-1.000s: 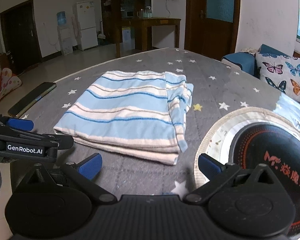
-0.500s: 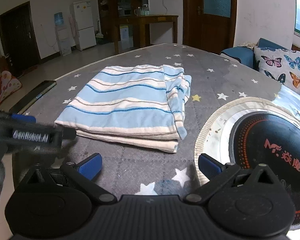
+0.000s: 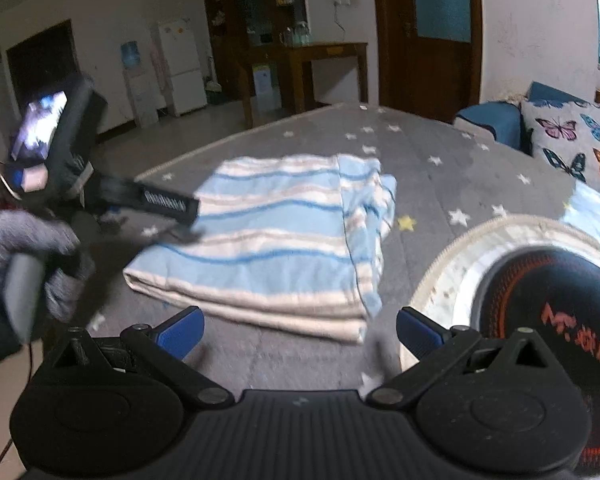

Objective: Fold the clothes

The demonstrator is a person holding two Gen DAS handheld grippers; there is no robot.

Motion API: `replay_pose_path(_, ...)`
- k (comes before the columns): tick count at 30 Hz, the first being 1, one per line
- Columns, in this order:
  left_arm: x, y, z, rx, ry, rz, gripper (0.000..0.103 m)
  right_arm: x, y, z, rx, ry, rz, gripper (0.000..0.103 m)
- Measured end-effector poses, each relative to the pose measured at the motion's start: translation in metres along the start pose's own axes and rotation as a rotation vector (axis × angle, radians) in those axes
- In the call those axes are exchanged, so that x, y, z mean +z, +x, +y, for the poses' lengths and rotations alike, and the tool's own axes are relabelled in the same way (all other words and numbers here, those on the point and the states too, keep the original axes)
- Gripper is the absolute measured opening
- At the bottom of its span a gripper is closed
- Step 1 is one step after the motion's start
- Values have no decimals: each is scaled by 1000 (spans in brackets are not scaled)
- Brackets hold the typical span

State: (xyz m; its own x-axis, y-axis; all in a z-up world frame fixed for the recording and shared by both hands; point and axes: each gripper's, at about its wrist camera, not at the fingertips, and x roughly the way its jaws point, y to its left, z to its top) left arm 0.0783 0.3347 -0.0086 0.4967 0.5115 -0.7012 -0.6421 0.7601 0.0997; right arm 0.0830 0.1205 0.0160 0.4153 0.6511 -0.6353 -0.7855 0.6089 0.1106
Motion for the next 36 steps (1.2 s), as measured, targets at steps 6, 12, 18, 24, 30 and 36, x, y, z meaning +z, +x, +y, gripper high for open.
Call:
replay_pose_path(6,5,1,1,11,3,-24,103,11,10,4,29,-25,-16,103)
replay_pose_path(12,6,9,1,24,1,5,103,18,21,7,74,-42,-33,103)
replay_pose_path(18,-1,-9,6,6,-1,-3,103,15,34,2,88,-34,11,103)
replay_pose_path(24,-21,-38,4,-44,3,-4,103,12,17,0,64,-19,7,103)
replay_pose_path(30,-46,-68,-3,-60,19,-15,103,-1,4,3,-34,-47,32,103)
replay_pose_path(36,-68,-84,-12,-73,26,1,103,-18,0,5,-68,-33,73,103)
